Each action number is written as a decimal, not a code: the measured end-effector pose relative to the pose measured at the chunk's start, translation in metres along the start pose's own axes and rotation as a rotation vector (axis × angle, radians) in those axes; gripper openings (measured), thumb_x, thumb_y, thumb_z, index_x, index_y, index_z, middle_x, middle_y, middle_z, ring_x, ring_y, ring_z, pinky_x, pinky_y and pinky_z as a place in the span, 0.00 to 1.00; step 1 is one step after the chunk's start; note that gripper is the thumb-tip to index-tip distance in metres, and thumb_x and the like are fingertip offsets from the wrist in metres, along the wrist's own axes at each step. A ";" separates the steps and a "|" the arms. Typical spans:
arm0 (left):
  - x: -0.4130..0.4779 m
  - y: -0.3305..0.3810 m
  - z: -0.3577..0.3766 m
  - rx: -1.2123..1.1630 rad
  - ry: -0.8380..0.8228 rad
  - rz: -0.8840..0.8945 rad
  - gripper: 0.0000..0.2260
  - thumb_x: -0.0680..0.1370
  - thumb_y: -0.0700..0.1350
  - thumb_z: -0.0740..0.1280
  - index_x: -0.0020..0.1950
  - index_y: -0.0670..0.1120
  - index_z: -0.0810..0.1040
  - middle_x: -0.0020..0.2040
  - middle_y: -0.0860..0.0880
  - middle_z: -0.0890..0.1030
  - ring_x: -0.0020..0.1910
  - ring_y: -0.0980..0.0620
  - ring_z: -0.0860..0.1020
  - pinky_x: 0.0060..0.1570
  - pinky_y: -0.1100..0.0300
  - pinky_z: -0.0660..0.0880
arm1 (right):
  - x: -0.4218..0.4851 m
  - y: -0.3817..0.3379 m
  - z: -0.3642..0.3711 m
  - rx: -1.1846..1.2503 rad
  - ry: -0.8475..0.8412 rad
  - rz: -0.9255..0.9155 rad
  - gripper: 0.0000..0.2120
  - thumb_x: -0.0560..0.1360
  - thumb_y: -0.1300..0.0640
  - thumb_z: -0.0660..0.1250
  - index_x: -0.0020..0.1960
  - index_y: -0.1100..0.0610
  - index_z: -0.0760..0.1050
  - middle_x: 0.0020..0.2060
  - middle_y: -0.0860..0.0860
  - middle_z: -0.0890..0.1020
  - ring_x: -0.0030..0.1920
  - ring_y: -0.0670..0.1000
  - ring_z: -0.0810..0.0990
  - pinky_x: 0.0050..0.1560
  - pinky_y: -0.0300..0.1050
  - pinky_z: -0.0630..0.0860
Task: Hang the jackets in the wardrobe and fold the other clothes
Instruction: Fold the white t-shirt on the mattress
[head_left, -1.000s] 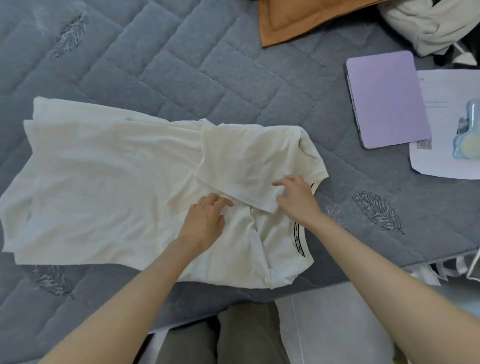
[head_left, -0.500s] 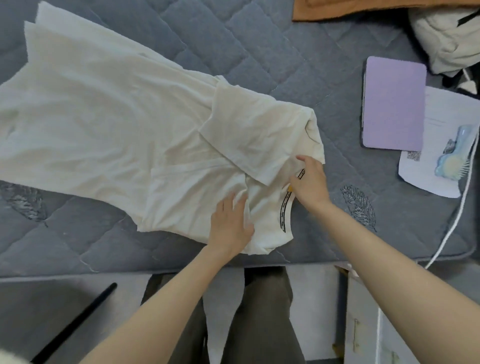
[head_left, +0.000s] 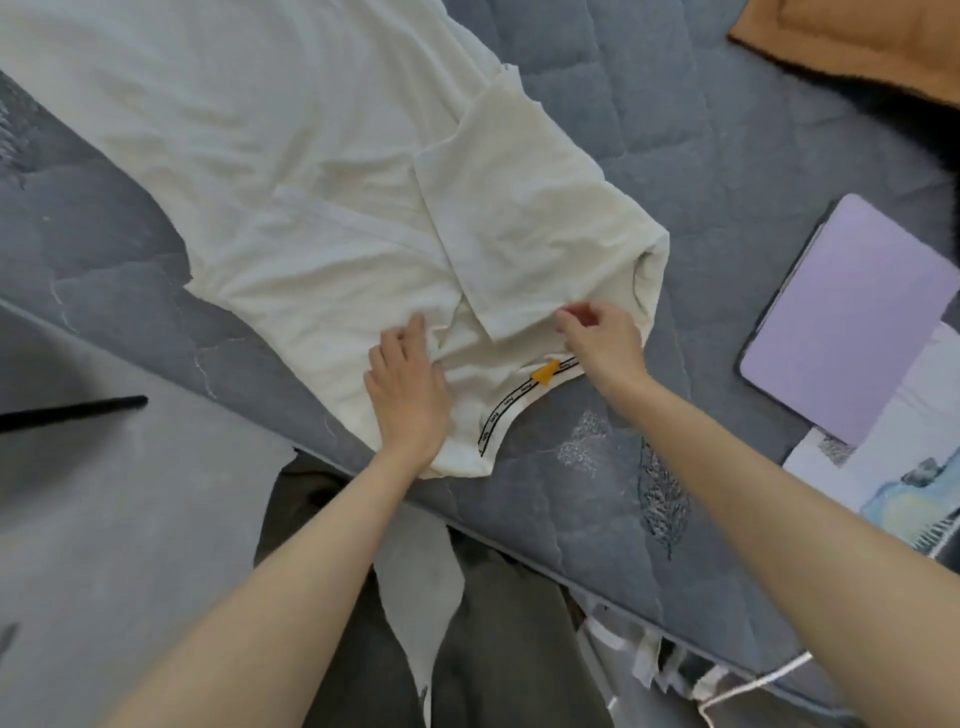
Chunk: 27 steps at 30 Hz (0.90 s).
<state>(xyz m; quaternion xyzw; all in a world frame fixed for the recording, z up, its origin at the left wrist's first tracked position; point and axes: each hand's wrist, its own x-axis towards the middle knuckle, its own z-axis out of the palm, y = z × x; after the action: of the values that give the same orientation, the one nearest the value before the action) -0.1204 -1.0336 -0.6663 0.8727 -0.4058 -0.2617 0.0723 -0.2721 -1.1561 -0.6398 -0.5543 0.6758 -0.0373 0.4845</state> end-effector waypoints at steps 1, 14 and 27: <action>0.000 -0.003 0.000 0.012 0.014 0.005 0.25 0.77 0.40 0.63 0.73 0.47 0.63 0.62 0.44 0.69 0.56 0.44 0.68 0.50 0.53 0.66 | 0.001 -0.003 0.006 -0.031 -0.037 -0.079 0.06 0.78 0.53 0.65 0.52 0.52 0.78 0.46 0.46 0.80 0.44 0.41 0.77 0.43 0.30 0.71; -0.053 -0.053 -0.004 -0.001 0.065 0.005 0.24 0.74 0.32 0.63 0.69 0.48 0.71 0.48 0.45 0.69 0.46 0.46 0.69 0.44 0.52 0.70 | 0.040 -0.042 0.079 -0.868 -0.059 -1.011 0.12 0.71 0.68 0.63 0.50 0.58 0.79 0.52 0.56 0.77 0.50 0.59 0.73 0.44 0.49 0.68; -0.095 -0.064 0.022 0.070 0.120 0.064 0.17 0.67 0.39 0.70 0.55 0.42 0.77 0.60 0.41 0.73 0.60 0.39 0.71 0.61 0.48 0.64 | -0.001 0.006 0.044 -0.906 -0.210 -0.964 0.13 0.73 0.66 0.61 0.53 0.57 0.78 0.52 0.52 0.78 0.53 0.57 0.73 0.50 0.48 0.65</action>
<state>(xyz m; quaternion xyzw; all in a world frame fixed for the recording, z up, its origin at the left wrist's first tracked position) -0.1394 -0.9184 -0.6694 0.8753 -0.4375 -0.1921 0.0741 -0.2460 -1.1321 -0.6660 -0.9434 0.2508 0.0920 0.1965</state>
